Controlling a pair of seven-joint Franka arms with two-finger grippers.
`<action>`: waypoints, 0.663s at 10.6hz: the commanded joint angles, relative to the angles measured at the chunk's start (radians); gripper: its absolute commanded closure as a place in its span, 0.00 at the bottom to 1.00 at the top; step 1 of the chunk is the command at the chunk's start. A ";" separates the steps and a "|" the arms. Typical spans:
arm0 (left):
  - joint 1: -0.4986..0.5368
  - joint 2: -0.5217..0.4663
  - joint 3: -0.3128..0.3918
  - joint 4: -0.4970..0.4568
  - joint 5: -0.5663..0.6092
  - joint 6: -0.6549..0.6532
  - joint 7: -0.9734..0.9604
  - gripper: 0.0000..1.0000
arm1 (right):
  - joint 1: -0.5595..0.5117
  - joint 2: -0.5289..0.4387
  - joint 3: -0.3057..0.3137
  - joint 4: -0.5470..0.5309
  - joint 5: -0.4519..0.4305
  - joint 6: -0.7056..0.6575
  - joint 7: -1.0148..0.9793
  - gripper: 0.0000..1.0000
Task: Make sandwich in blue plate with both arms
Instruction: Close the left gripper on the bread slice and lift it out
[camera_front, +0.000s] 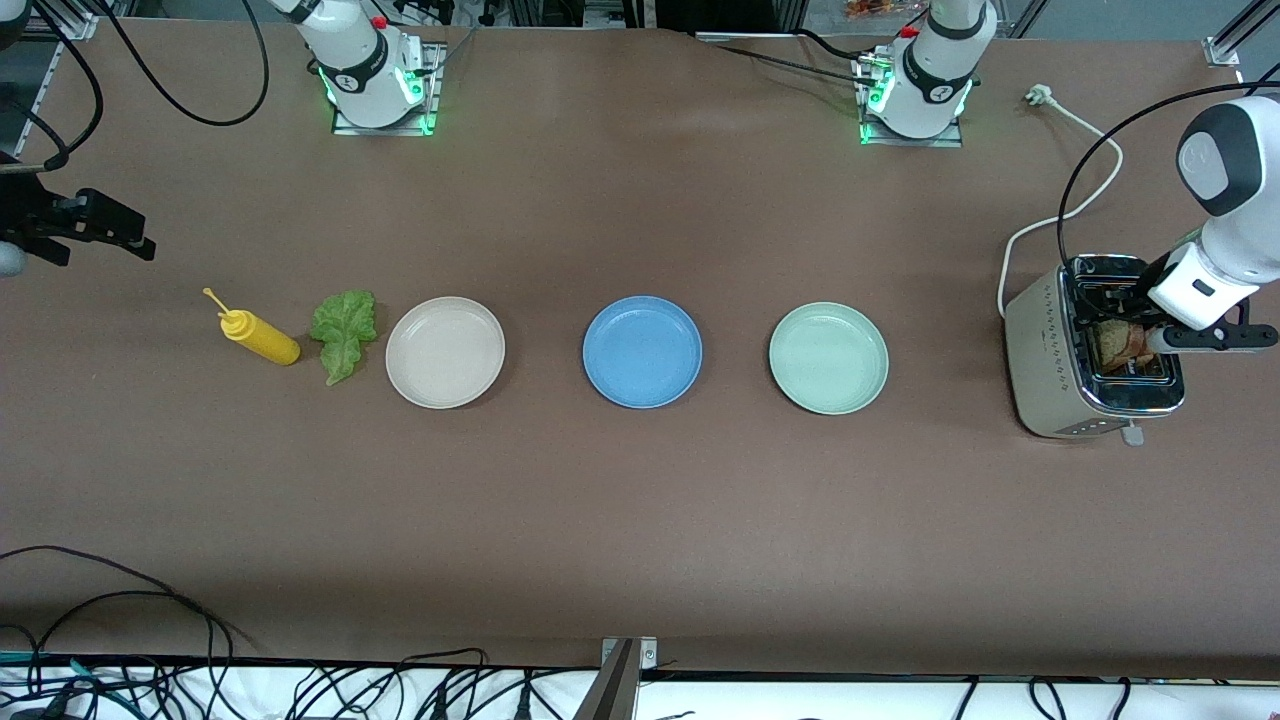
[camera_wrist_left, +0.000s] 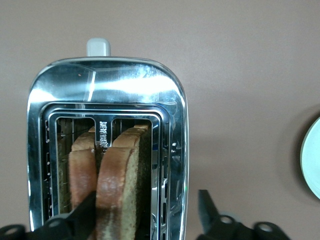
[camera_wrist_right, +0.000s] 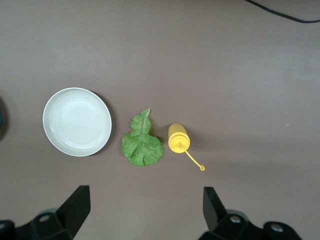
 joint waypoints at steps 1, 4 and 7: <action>0.002 0.012 -0.001 -0.012 -0.007 0.023 0.014 0.56 | 0.000 0.012 0.002 0.028 0.013 -0.020 0.011 0.00; 0.001 0.012 -0.001 -0.012 -0.004 0.023 0.014 0.91 | 0.000 0.012 0.002 0.028 0.013 -0.020 0.011 0.00; 0.001 0.008 -0.001 -0.009 -0.004 0.017 0.015 0.98 | 0.000 0.012 0.002 0.028 0.013 -0.020 0.011 0.00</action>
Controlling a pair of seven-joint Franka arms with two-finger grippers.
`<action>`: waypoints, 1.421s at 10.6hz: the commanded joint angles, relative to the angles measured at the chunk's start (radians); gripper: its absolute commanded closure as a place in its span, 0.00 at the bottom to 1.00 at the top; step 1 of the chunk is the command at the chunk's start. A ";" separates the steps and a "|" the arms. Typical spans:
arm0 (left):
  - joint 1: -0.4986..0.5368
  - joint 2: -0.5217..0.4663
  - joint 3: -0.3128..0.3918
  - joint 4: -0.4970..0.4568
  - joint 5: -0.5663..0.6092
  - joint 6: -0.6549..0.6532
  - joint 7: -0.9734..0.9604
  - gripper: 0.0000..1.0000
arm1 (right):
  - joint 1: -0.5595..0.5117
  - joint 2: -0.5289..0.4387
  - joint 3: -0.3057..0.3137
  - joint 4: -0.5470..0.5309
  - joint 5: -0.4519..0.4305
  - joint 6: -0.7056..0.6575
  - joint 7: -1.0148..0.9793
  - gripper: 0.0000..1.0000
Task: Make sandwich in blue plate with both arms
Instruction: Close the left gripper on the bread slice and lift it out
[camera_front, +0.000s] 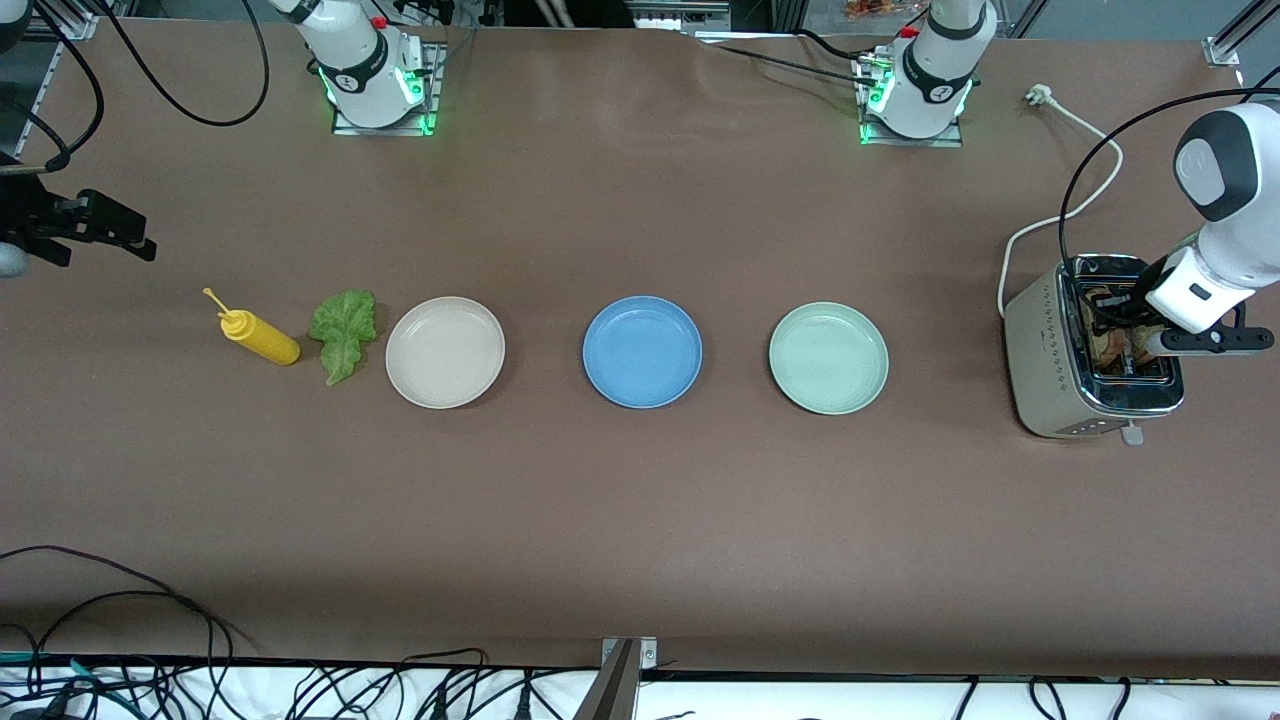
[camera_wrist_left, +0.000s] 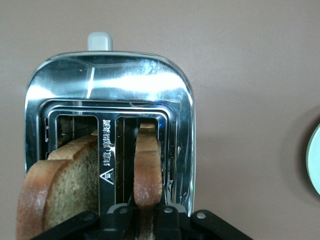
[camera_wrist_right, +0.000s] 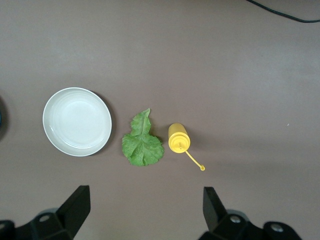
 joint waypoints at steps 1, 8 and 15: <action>-0.004 -0.009 -0.004 -0.001 -0.004 0.001 0.016 1.00 | -0.001 0.010 0.002 0.028 0.013 -0.021 0.011 0.00; -0.006 -0.047 0.028 0.076 -0.004 -0.080 0.127 1.00 | -0.002 0.010 0.002 0.028 0.015 -0.020 0.011 0.00; -0.027 -0.091 0.022 0.222 -0.002 -0.247 0.122 1.00 | -0.002 0.012 0.002 0.028 0.015 -0.020 0.012 0.00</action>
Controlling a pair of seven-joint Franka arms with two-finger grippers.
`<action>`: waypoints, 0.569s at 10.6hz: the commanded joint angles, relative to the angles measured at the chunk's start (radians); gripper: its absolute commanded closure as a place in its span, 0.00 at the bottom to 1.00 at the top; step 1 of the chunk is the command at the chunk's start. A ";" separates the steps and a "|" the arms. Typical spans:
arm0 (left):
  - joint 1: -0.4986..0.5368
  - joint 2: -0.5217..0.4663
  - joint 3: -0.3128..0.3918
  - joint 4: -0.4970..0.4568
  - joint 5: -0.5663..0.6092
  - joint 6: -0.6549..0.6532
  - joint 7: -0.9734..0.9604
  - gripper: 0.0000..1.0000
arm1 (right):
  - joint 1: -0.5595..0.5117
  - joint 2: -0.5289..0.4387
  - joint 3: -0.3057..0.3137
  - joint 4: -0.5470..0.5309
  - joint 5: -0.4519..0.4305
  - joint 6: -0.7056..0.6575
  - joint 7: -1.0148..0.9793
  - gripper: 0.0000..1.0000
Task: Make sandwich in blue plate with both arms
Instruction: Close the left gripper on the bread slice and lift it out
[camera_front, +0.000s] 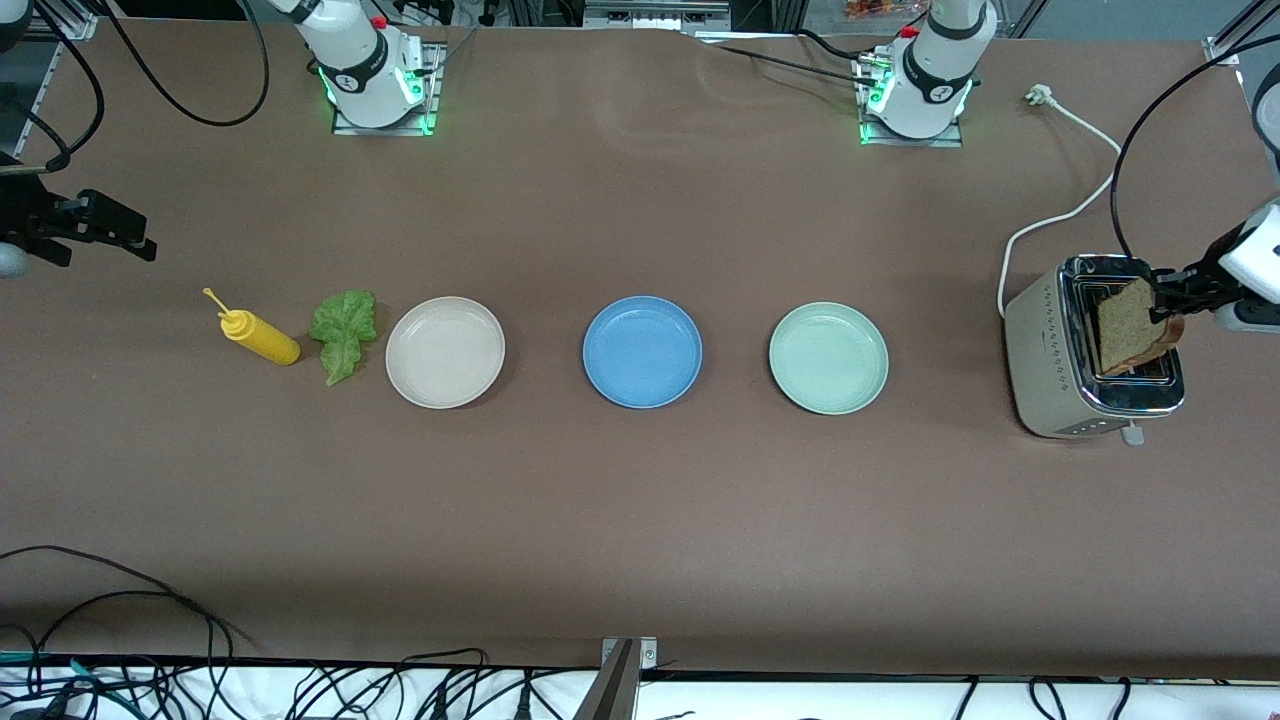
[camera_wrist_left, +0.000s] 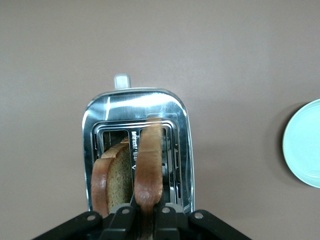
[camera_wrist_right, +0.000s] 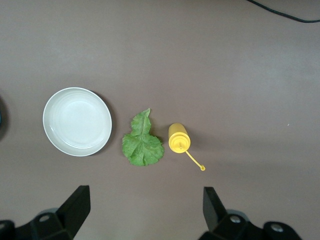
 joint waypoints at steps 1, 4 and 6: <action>-0.020 -0.022 0.002 0.087 -0.005 -0.084 0.018 1.00 | -0.001 0.010 0.002 0.028 0.014 -0.020 0.012 0.00; -0.045 -0.023 -0.001 0.124 -0.017 -0.127 0.013 1.00 | -0.003 0.011 0.002 0.028 0.014 -0.020 0.012 0.00; -0.066 -0.014 -0.001 0.124 -0.088 -0.126 0.009 1.00 | -0.003 0.011 0.002 0.028 0.014 -0.020 0.012 0.00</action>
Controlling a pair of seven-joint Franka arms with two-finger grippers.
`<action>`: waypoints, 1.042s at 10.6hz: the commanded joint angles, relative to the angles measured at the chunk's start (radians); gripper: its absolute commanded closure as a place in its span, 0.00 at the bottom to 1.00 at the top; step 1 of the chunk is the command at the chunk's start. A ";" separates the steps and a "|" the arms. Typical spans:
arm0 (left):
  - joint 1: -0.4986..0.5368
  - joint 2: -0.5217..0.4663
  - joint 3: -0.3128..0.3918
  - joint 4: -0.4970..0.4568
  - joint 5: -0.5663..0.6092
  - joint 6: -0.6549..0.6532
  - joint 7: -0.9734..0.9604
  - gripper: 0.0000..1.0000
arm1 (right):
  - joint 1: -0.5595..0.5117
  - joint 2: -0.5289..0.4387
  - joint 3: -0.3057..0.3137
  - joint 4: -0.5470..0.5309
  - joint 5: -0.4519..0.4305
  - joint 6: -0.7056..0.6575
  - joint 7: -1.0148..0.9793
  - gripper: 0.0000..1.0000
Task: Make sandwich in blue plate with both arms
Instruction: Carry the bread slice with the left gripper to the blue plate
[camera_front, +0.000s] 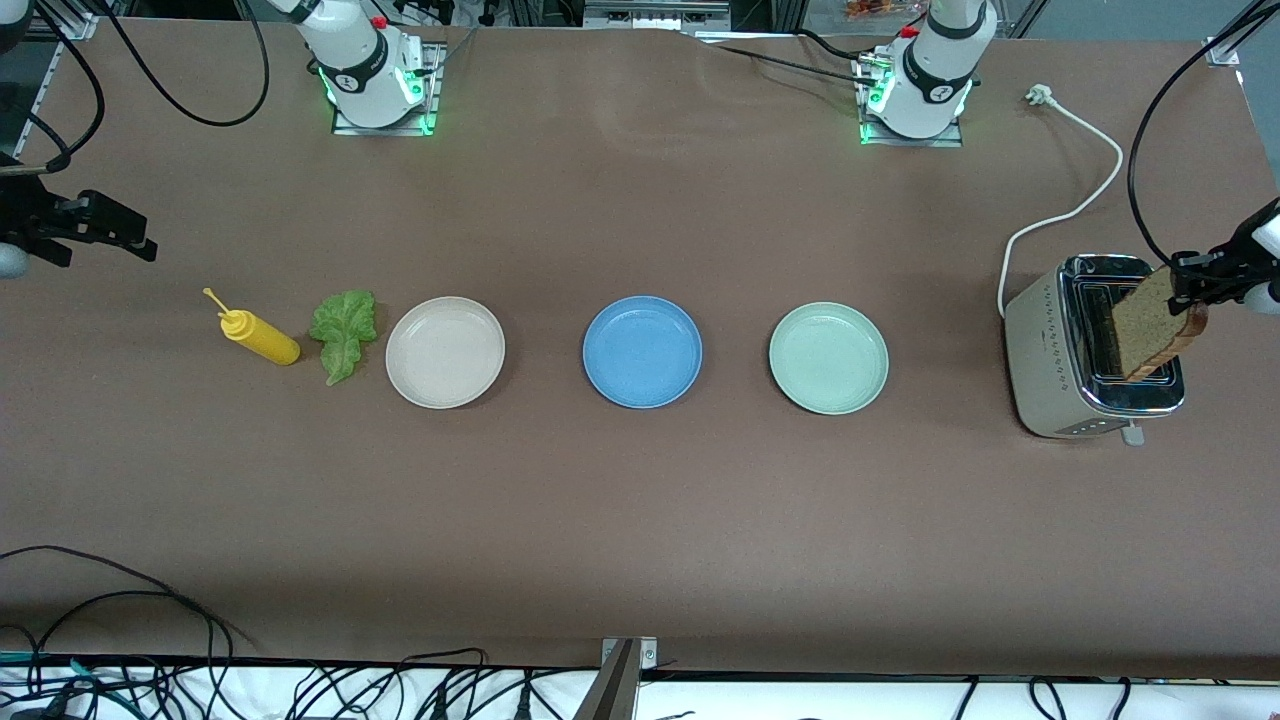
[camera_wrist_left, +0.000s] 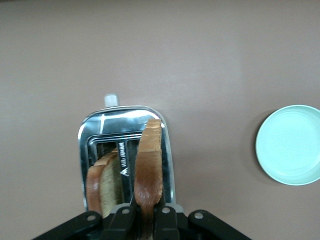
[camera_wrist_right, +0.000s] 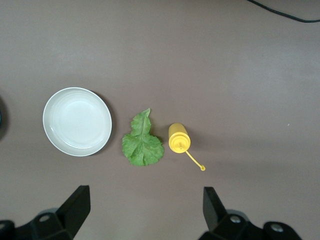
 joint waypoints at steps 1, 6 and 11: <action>-0.041 0.011 -0.005 0.015 -0.071 -0.020 -0.008 1.00 | -0.003 0.011 0.002 0.028 0.014 -0.020 0.012 0.00; -0.057 0.086 -0.134 0.013 -0.260 -0.004 -0.223 1.00 | -0.003 0.011 0.002 0.028 0.014 -0.020 0.012 0.00; -0.151 0.186 -0.257 0.015 -0.416 0.110 -0.489 1.00 | -0.001 0.011 0.002 0.028 0.014 -0.021 0.011 0.00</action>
